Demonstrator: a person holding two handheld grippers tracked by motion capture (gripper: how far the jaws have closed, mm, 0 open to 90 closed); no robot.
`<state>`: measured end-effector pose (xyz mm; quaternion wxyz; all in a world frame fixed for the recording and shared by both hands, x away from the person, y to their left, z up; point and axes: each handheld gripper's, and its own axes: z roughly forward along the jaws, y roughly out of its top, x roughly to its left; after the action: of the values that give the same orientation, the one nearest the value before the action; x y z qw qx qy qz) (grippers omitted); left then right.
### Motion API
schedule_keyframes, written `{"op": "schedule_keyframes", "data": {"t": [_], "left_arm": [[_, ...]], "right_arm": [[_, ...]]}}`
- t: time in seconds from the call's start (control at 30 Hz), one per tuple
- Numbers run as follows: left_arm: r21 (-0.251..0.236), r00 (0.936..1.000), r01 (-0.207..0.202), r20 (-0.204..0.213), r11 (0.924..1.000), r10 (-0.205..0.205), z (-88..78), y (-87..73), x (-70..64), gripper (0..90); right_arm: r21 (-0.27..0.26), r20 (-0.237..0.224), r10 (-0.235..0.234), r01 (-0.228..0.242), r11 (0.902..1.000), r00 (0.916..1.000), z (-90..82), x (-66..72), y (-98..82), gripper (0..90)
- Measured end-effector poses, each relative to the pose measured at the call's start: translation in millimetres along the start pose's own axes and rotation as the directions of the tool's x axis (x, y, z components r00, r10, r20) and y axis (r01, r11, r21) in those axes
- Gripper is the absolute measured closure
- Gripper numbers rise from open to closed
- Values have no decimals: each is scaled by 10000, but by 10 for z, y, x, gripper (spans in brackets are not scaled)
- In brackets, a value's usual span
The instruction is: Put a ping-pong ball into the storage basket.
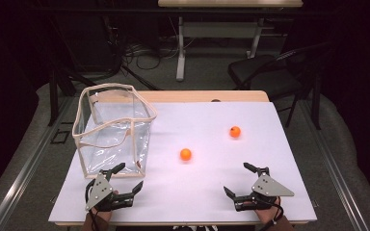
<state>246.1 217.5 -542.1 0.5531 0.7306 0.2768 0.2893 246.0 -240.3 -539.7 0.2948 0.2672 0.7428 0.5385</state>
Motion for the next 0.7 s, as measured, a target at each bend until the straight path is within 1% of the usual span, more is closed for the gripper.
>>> {"op": "schedule_keyframes", "data": {"t": [0.33,0.37,0.4,0.43,0.53,0.63,0.7], "left_arm": [[86,10000,2,-16,10000,-2,-8,-3,3,156],[88,10000,23,24,10000,-23,4,-3,1,155],[88,10000,23,24,10000,-23,4,-3,1,155],[187,10000,-47,86,9998,45,11,-4,6,156],[219,9999,-57,130,9997,54,20,-6,3,156],[178,9999,-22,155,9998,19,15,-3,6,156],[159,9998,3,182,9999,-6,21,-2,6,156]], "right_arm": [[155,-115,62,-60,9999,9999,58,-3,17,0],[298,-107,38,-35,9995,9999,82,10,24,0],[298,-107,38,-35,9995,9999,82,10,24,0],[428,-149,63,-57,9991,9999,102,16,31,0],[591,-85,64,-58,9982,9999,141,27,51,0],[748,-5,35,-34,9972,10000,163,36,68,0],[849,2,126,-126,9963,9999,203,33,83,0]]}}
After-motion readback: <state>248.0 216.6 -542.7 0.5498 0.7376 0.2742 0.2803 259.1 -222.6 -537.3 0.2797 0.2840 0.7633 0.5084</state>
